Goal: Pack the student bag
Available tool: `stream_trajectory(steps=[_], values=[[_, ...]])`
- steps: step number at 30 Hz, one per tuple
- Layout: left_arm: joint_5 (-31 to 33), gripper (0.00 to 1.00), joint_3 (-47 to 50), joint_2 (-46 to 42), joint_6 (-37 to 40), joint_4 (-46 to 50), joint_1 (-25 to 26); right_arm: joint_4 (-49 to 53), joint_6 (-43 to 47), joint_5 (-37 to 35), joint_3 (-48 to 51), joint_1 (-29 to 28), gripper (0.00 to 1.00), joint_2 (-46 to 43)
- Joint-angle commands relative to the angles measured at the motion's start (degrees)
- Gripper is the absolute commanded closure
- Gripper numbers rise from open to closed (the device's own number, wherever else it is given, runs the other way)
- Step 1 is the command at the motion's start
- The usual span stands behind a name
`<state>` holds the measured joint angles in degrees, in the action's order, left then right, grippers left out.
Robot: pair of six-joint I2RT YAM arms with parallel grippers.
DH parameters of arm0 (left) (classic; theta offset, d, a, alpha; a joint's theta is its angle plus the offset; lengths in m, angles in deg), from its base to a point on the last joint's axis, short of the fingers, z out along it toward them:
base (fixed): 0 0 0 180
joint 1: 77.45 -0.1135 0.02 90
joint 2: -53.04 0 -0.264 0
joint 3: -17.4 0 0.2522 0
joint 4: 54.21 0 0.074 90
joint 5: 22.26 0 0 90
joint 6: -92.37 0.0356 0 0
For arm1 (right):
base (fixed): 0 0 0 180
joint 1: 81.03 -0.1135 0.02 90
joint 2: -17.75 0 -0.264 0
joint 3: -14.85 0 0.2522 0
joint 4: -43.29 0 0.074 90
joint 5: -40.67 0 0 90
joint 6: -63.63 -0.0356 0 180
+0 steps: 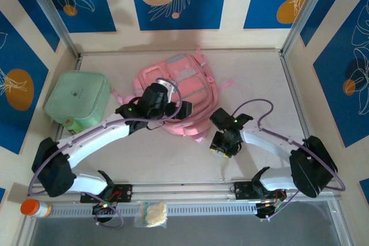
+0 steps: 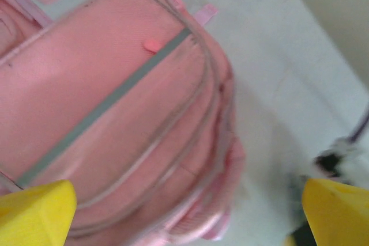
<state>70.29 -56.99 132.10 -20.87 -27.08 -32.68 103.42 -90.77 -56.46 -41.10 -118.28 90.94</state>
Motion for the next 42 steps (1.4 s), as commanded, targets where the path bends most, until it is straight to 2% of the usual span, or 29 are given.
stream_trajectory(steps=[1, 5, 10, 17, 21, 29, 41, 42], values=[[1.8, 0.00, -2.9, 5.4, 21.3, 3.4, -0.5, 2.7, 5.0, 0.7, 0.0, 3.3, 0.64, -3.7], [4.0, 0.06, -5.6, 11.7, 30.2, 3.7, -0.9, 4.9, 9.3, 1.4, -2.2, 6.7, 0.64, -5.5], [1.7, 0.09, -7.2, 16.1, 36.5, 2.1, -1.5, 5.4, 12.4, 3.1, -3.9, 9.7, 0.64, -6.2], [6.2, 0.16, -10.3, 21.2, 38.4, 2.7, -3.4, 3.5, 13.3, 5.5, -3.4, 11.0, 0.64, -5.7], [1.7, 0.19, -10.1, 21.1, 37.5, 1.8, -5.9, 2.9, 13.6, 5.9, -3.3, 11.1, 0.64, -5.3], [-2.5, 0.42, -10.8, 21.6, 36.5, 1.8, -8.7, 2.6, 14.3, 6.6, -3.9, 11.2, 0.65, -4.3], [-4.4, 0.94, -12.7, 22.7, 35.8, 0.3, -9.0, 2.0, 16.9, 9.0, -6.6, 10.6, 0.66, -3.3], [-4.4, 0.96, -13.0, 22.5, 35.5, 0.6, -9.0, 1.9, 17.3, 9.3, -6.9, 10.5, 0.66, -3.2]])
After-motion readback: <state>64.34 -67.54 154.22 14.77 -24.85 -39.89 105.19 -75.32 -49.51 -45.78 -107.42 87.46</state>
